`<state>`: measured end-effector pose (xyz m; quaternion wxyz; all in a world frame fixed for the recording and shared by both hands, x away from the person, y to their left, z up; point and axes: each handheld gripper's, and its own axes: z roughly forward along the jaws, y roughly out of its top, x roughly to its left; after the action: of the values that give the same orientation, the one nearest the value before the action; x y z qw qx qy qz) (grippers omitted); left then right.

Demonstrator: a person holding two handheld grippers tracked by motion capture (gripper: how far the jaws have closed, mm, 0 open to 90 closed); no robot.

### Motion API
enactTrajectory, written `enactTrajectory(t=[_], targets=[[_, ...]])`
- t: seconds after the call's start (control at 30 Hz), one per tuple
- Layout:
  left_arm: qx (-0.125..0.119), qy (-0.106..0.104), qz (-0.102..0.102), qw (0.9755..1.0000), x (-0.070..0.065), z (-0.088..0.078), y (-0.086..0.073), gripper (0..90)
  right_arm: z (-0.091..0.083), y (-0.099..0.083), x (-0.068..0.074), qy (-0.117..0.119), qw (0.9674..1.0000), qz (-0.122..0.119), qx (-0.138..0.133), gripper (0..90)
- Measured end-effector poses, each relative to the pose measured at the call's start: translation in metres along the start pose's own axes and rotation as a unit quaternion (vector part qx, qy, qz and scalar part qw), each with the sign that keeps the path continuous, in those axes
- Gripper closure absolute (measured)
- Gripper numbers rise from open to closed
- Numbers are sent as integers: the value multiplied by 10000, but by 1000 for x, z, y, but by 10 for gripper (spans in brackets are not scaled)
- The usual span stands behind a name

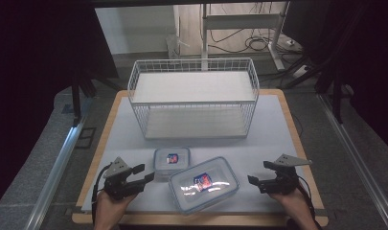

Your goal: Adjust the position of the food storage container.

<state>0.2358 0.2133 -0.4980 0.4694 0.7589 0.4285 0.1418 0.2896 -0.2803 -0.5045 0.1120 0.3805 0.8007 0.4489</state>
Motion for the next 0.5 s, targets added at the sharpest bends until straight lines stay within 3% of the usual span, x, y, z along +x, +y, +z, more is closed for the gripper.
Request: enactTrajectory(t=[0.1,0.13,0.17,0.2,0.27,0.3,0.33,0.4,0.5], targets=[[18,-155,103,9998,1,11,13,657,2,0,3,18,10000,-62,21,86],[29,-211,108,9997,2,16,18,786,3,0,4,-24,9999,-79,58,87],[66,-274,128,9995,1,21,23,786,3,0,4,-24,9999,-79,58,87],[110,-361,151,9992,0,29,28,893,4,-1,3,-41,9999,-57,109,93],[227,-518,256,9981,-2,42,37,897,4,-1,3,-30,9999,-57,120,99],[303,-706,338,9965,-5,54,44,898,4,-2,2,-2,9999,-51,145,110],[303,-706,338,9965,-5,54,44,898,4,-2,2,-2,9999,-51,145,110],[404,-905,434,9941,-11,71,54,898,4,-2,2,-3,9998,-67,197,110],[559,-1005,609,9915,-19,90,65,898,6,-3,3,5,9996,-143,249,110]])
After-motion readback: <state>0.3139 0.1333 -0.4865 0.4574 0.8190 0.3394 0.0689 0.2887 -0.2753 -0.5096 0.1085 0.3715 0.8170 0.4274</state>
